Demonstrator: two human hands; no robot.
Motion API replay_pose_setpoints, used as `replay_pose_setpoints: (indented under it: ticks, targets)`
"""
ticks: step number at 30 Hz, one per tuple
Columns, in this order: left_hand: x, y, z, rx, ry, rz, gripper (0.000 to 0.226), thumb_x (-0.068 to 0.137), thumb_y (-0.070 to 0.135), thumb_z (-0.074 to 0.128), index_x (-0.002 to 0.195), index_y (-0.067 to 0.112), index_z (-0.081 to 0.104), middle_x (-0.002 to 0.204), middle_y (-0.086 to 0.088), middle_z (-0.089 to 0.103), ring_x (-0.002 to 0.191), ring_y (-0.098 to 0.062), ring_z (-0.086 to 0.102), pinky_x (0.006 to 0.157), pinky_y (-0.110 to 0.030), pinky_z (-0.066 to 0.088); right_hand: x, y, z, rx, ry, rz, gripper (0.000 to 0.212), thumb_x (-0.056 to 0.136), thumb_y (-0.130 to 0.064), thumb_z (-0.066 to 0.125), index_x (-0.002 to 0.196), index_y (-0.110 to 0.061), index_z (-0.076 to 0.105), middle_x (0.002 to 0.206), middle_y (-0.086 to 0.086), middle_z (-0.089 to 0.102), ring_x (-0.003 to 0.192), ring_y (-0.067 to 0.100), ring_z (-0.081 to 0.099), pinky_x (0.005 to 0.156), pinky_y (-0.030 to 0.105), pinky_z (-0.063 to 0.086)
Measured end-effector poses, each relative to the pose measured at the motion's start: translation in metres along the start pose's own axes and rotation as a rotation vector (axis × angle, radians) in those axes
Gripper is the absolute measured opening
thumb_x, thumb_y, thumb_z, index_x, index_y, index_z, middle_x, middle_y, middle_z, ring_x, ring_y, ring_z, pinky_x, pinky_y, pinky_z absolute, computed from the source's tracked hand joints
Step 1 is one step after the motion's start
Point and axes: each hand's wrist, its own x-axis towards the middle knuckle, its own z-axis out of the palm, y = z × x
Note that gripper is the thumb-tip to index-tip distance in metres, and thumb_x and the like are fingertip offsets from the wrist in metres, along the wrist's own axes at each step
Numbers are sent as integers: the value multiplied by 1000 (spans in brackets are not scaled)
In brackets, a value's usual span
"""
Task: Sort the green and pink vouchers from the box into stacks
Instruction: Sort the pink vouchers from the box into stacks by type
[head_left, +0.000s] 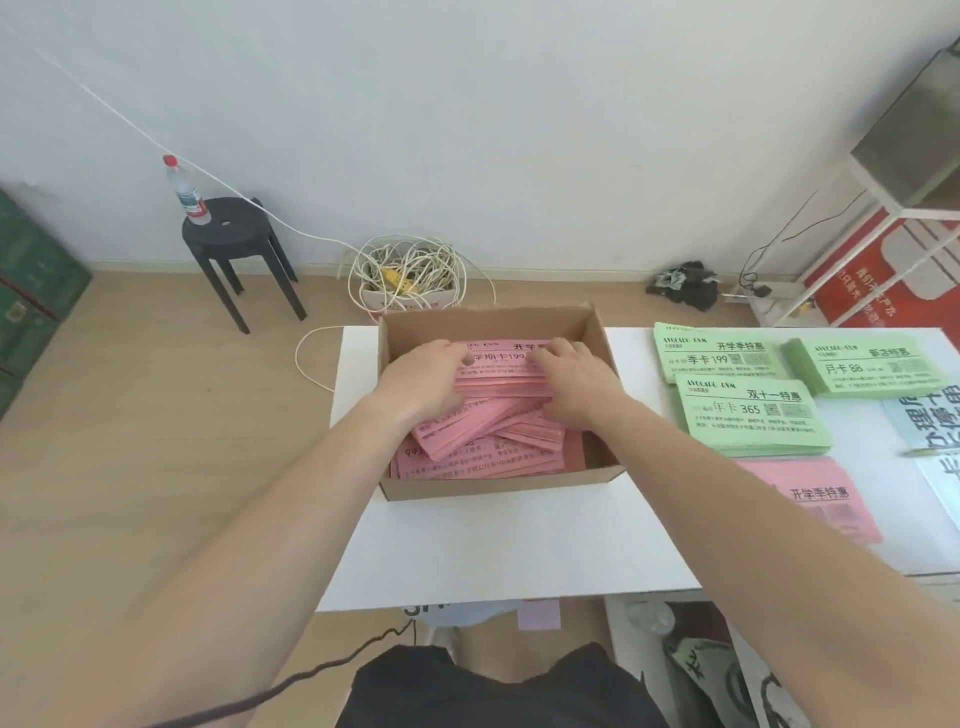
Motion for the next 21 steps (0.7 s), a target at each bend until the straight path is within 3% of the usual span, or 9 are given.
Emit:
replay_pose_setpoints:
  ticks: [3,8,21]
  targets:
    - [6,-6,4,-16,-22,16,61,84,21,74,140,25,51,145,2,50,129,-21,51,103,-43,48,6,-4,6,-67,27,5,67,85,-22,67,146,-24,40,144,5,42,133,29,40,106,41,40]
    - [15,-18,8,-60,-14,15,62,80,28,79,137,26,53,134,4,53,122,-19,53,100,-41,49,14,2,13,-123,65,-26,61,84,-21,67,140,-23,43,137,4,45,126,29,45,102,41,43]
    - [33,-21,6,-118,15,-10,74,72,56,80,136,33,52,134,6,52,124,-18,50,101,-42,47,37,29,-26,102,113,-116,47,84,-15,61,131,-22,63,129,2,63,122,26,57,98,40,49]
